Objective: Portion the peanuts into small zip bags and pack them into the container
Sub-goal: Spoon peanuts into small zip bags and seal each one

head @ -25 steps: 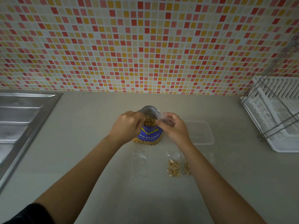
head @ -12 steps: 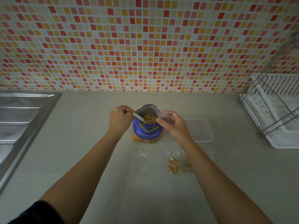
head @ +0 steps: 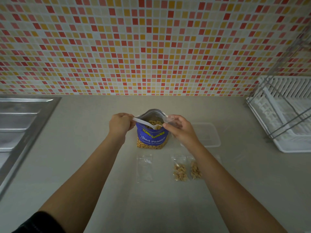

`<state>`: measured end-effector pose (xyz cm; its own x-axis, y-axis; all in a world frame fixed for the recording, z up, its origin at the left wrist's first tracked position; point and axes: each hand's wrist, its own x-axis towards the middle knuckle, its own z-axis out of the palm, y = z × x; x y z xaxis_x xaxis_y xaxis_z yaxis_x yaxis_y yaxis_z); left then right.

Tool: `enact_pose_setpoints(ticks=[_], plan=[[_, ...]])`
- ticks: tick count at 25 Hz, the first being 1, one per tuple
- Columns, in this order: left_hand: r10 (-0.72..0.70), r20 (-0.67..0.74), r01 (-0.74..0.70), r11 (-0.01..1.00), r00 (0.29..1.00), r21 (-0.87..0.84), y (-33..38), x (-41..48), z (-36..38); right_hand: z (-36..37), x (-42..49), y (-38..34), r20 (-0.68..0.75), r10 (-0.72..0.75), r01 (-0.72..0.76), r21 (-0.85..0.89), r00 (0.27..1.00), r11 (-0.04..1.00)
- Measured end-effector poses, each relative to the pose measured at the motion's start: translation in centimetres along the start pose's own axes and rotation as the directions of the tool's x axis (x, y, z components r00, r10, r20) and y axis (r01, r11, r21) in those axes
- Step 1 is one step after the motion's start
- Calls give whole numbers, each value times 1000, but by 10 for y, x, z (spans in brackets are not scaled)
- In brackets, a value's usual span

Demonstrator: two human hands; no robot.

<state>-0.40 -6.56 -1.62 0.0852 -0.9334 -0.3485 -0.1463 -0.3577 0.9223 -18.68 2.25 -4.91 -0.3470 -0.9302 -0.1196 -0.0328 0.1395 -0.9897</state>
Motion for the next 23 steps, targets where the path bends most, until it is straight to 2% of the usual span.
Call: enact_pose_setpoints(ticks=[4, 7, 10, 16, 20, 23], plan=[[-62, -7, 61, 996, 998, -68, -2, 6, -3, 1, 1, 2, -14, -4, 4, 35, 1000, 999], [-100, -26, 97, 990, 995, -99, -1, 10, -7, 1, -3, -3, -82, -68, 70, 32, 994, 997], [-98, -31, 92, 983, 995, -157, 2, 16, -14, -2, -8, -10, -167, -146, 137, -61, 975, 989], [-36, -40, 28, 981, 999, -191, 24, 24, -28, 3, -12, -11, -140, -319, 233, -429, 937, 873], [48, 4, -46, 978, 999, -204, 52, 21, -30, 15, -13, -15, -116, -342, 253, -467, 932, 847], [131, 25, -128, 987, 991, -95, 65, 11, -23, 23, -11, -21, -123, -351, 259, -464, 928, 847]])
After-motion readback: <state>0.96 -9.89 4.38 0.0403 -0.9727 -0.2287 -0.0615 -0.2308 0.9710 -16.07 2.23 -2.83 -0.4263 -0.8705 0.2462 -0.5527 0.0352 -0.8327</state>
